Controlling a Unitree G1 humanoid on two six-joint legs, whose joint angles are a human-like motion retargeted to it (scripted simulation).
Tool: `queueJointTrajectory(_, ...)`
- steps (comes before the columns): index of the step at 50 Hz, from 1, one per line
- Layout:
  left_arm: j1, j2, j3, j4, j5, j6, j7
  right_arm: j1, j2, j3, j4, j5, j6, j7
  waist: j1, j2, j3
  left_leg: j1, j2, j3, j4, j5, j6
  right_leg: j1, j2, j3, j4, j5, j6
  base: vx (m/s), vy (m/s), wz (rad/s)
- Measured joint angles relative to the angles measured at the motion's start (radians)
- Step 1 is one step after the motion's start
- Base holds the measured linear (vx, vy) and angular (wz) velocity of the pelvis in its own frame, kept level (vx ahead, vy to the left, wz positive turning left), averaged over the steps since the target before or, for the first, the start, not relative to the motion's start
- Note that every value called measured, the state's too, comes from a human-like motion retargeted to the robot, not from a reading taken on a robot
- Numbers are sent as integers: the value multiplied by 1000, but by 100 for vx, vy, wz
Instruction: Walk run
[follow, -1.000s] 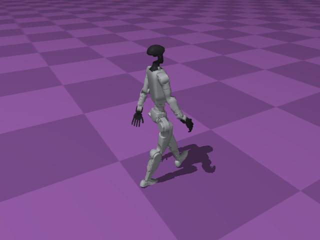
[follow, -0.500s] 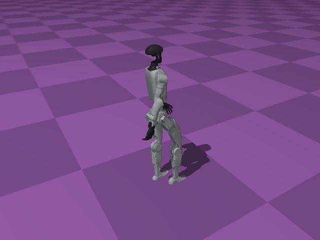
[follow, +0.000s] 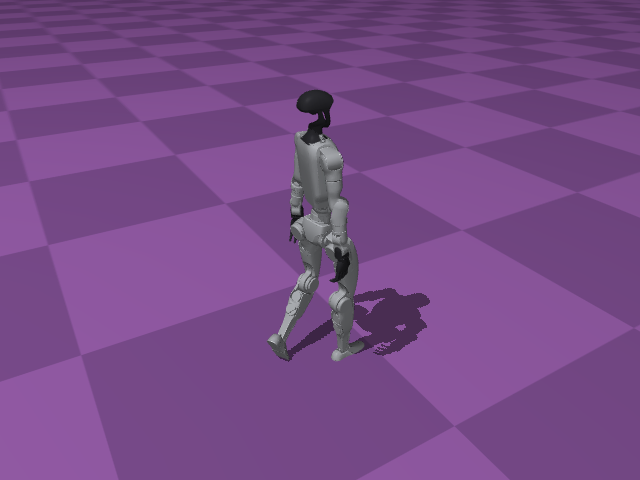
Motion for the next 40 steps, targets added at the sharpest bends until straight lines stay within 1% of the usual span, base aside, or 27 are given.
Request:
queueJointTrajectory(3,57,-27,46,5,27,32,-2,-91,-7,15,-23,-27,-34,7,56,-32,4,-113,22,47,22,-137,94,45,20,52,-5,-19,-13,63,-32,-84)
queueJointTrajectory(6,114,-56,82,15,6,29,-10,-166,-15,46,-54,-39,-83,11,117,-55,11,-206,19,79,-84,-252,162,90,43,96,-8,-38,-29,62,-24,-115)
queueJointTrajectory(8,143,-73,96,26,-12,26,-23,-207,-22,58,-81,-43,-112,15,140,-53,18,-250,16,80,-209,-290,190,121,64,103,-9,-55,-38,69,-22,-61)
queueJointTrajectory(10,162,-89,114,40,-14,32,-37,-239,-25,63,-118,-42,-131,24,156,-42,27,-285,-3,51,-357,-298,221,153,90,103,-11,-75,-48,51,-14,-36)
queueJointTrajectory(13,177,-106,130,59,5,47,-45,-264,-29,63,-173,-23,-166,29,170,-33,38,-326,-18,58,-561,-333,260,201,118,104,-13,-105,-55,75,-16,-16)
queueJointTrajectory(15,182,-112,134,64,26,53,-46,-268,-29,57,-202,-6,-192,23,183,-37,37,-358,-52,62,-679,-377,281,228,123,99,-14,-123,-54,58,-14,-13)
queueJointTrajectory(17,186,-114,138,60,47,55,-46,-261,-26,48,-219,8,-211,10,198,-40,36,-374,-79,74,-776,-420,233,255,132,89,-11,-139,-54,77,-15,-9)
queueJointTrajectory(18,185,-113,139,59,54,56,-46,-254,-24,42,-222,13,-218,3,202,-39,38,-374,-76,115,-808,-430,209,269,139,80,-7,-146,-53,82,-16,-7)
queueJointTrajectory(20,179,-108,140,57,58,60,-46,-236,-21,32,-213,19,-225,-14,222,-39,40,-370,-74,165,-816,-445,187,293,151,72,6,-148,-47,73,-14,-21)
queueJointTrajectory(22,169,-102,147,54,50,62,-45,-213,-18,23,-182,12,-219,-27,251,-47,30,-365,-67,197,-765,-443,235,306,155,81,26,-126,-29,66,-13,-48)
queueJointTrajectory(23,165,-100,153,52,43,62,-42,-198,-17,20,-162,4,-210,-32,266,-59,19,-361,-64,229,-736,-437,289,310,146,86,36,-107,-13,81,-14,-56)
queueJointTrajectory(25,160,-91,161,50,19,57,-37,-162,-8,6,-118,-29,-176,-45,288,-77,-3,-355,-76,218,-730,-364,342,321,121,57,62,-42,34,100,-14,-55)
queueJointTrajectory(27,154,-78,167,54,-16,53,-37,-109,9,-3,-72,-60,-145,-84,295,-96,-25,-343,-133,69,-736,-319,394,329,94,40,109,85,108,120,-15,-50)
queueJointTrajectory(28,147,-69,170,58,-34,54,-39,-81,19,-3,-47,-67,-141,-118,293,-106,-37,-340,-140,54,-720,-331,414,325,82,41,144,174,155,109,-15,-34)
queueJointTrajectory(30,107,-44,174,70,-67,60,-49,-33,39,-1,11,-53,-151,-220,279,-100,-34,-345,-135,4,-654,-379,417,293,107,87,263,341,256,88,-12,3)
queueJointTrajectory(31,79,-29,167,72,-80,63,-53,-11,44,4,37,-23,-158,-260,268,-85,-23,-325,-122,-12,-632,-409,416,258,147,108,356,396,295,68,-14,41)
queueJointTrajectory(33,19,-6,155,64,-105,68,-51,24,51,11,79,31,-164,-303,252,-62,0,-261,-84,19,-626,-446,414,183,215,129,556,478,364,64,-24,34)
queueJointTrajectory(34,-12,1,148,53,-120,67,-46,40,57,5,86,40,-157,-302,257,-46,7,-236,-62,21,-631,-461,408,149,231,121,608,486,375,68,-26,-24)
queueJointTrajectory(35,-44,6,141,41,-136,64,-41,56,63,-6,88,40,-145,-293,267,-27,11,-217,-40,8,-635,-478,398,118,241,106,633,480,376,76,-14,-48)
queueJointTrajectory(37,-100,2,129,7,-160,43,-39,98,69,-37,69,11,-108,-250,268,-7,24,-176,-41,8,-640,-503,396,43,214,110,703,340,332,82,0,-13)
queueJointTrajectory(38,-125,-1,122,-14,-171,28,-40,120,71,-47,57,-3,-99,-230,250,10,31,-149,-40,4,-651,-508,395,9,196,90,712,284,303,69,2,59)
queueJointTrajectory(40,-170,-7,100,-63,-189,-7,-45,159,70,-47,41,-11,-100,-202,200,44,44,-101,-36,-12,-671,-515,389,-56,184,95,689,169,275,56,1,109)
